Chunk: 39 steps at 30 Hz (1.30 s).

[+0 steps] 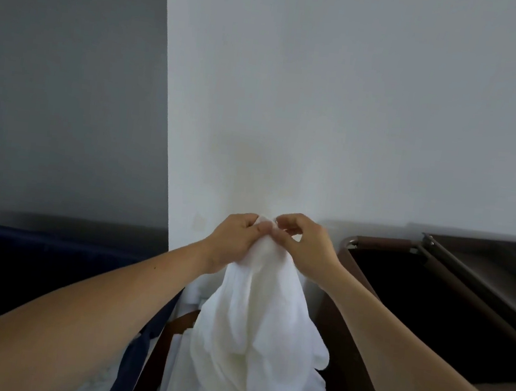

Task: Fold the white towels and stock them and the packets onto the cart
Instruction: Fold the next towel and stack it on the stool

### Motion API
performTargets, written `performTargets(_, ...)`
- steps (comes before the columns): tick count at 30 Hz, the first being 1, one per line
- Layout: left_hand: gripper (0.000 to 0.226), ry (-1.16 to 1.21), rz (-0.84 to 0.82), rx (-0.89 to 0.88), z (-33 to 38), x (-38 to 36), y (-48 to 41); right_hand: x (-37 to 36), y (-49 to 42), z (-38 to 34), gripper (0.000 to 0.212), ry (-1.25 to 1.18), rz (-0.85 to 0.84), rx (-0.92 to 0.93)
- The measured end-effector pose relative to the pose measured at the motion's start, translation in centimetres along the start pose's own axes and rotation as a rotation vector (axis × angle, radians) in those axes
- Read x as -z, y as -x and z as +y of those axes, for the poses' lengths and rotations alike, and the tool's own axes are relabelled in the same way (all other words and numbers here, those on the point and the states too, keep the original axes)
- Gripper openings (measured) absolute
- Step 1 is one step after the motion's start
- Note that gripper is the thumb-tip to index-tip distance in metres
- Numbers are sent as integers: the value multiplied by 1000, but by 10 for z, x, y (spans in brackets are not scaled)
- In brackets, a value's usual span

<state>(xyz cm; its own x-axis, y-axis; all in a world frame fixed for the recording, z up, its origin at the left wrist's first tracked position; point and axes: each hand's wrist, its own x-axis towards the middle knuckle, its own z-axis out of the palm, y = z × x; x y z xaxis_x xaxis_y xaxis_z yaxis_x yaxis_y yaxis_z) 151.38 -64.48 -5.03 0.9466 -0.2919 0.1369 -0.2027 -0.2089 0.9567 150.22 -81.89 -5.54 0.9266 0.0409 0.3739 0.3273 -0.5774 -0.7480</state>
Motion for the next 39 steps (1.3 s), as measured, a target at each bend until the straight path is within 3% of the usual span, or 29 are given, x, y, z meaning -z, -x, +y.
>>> performTargets(5,41,-37,-101,-47,-5,15,7,2,-4,3,24,-254,-122,-221)
performTargets(9,37,-179,-73,-77,-8,20,8,-2,-4,0,10,-343,-115,-219)
performTargets(12,21,-304,77,-158,-10,21,8,-7,-8,-9,13,-252,-10,-175)
performTargets(17,12,-235,231,-284,-11,27,5,-10,-16,-20,11,-149,81,-142)
performTargets(22,11,-249,156,-310,-5,25,2,-10,-19,-31,10,-177,60,-75)
performTargets(28,11,-207,209,-279,-5,22,0,-6,-20,-26,17,-198,-30,-118)
performTargets(35,15,-158,217,-229,-6,18,-4,-2,-21,-21,20,-18,-88,-85)
performTargets(39,13,-134,206,-197,-5,17,-6,1,-20,-20,40,183,-178,20)
